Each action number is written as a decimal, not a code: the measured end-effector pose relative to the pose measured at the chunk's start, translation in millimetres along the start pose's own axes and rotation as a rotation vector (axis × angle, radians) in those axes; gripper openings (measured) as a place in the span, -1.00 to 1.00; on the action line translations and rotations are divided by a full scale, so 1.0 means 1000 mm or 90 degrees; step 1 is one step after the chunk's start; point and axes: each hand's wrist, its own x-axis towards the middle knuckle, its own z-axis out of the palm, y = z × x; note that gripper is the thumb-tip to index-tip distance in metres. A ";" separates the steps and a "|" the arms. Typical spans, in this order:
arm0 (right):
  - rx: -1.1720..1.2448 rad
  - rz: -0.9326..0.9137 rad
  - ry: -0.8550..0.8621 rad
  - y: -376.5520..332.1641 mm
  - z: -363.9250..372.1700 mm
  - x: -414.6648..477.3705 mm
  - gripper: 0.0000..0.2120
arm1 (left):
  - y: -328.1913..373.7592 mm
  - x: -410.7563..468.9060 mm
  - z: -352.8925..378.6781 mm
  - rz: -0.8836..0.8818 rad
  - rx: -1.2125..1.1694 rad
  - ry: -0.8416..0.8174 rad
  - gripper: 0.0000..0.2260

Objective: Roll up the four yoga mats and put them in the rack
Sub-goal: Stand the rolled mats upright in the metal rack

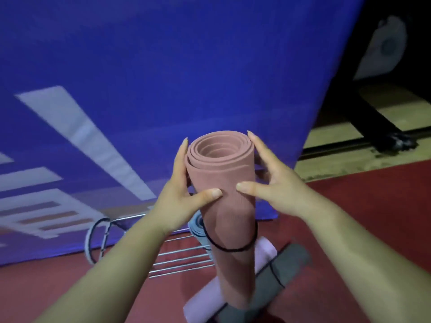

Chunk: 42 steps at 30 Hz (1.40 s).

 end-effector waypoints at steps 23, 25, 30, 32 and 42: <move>0.005 -0.152 0.036 -0.106 0.207 0.135 -0.04 | 0.010 -0.012 -0.274 0.152 0.173 0.080 -0.03; -0.017 -0.149 0.020 -0.097 0.213 0.136 -0.03 | -0.004 -0.018 -0.277 0.152 0.186 0.084 -0.03; -0.048 -0.076 -0.024 -0.063 0.230 0.132 0.00 | -0.059 -0.029 -0.269 0.104 0.160 0.086 -0.08; -0.068 -0.047 -0.030 -0.045 0.235 0.131 0.01 | -0.083 -0.032 -0.261 0.075 0.147 0.090 -0.10; -0.270 0.046 -0.035 0.060 0.250 0.129 0.03 | -0.202 -0.033 -0.212 0.024 0.141 0.102 -0.15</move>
